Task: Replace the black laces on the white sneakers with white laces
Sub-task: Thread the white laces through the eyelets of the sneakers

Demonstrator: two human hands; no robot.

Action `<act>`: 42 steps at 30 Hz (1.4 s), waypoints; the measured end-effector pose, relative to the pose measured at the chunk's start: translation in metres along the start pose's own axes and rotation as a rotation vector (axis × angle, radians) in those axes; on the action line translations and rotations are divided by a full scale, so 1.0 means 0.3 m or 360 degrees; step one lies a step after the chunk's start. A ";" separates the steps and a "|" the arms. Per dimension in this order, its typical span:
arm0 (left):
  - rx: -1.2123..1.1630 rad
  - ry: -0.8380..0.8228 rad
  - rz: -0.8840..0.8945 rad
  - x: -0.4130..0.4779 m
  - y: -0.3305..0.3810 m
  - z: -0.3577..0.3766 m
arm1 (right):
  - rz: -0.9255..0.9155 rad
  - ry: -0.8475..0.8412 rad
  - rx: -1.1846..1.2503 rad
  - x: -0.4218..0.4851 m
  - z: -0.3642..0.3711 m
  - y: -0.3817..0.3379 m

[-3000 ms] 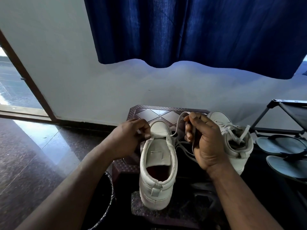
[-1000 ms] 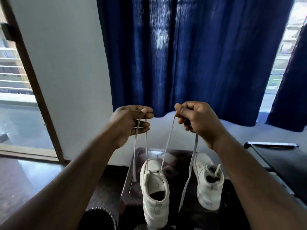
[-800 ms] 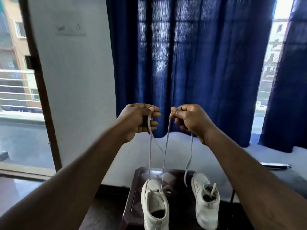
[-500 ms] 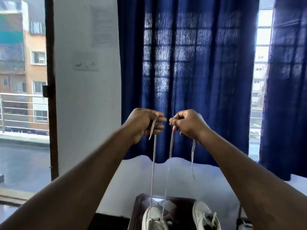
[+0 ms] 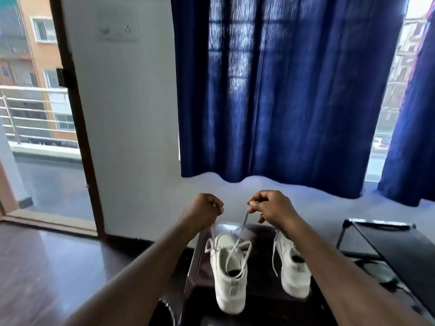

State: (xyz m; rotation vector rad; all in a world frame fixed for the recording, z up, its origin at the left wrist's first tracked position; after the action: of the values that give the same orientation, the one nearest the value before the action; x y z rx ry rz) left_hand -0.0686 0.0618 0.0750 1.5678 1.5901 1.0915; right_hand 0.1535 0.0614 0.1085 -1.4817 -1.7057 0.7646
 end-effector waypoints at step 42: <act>-0.0442 -0.0174 -0.0058 0.080 0.018 -0.073 | 0.0101 0.0177 0.0337 -0.024 0.093 0.145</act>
State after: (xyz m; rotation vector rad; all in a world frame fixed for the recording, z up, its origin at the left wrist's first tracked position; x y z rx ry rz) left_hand -0.0875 0.0827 0.0921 1.3835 1.3272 1.1330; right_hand 0.1545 0.0619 0.0563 -1.4100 -1.4539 0.8526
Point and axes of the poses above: each hand's wrist, its own x-axis towards the middle knuckle, its own z-axis out of the palm, y = z × x, the point moved 9 cm from there along x, towards the middle knuckle, and after that the axes turned 3 degrees about -y, right-handed, at the moved point
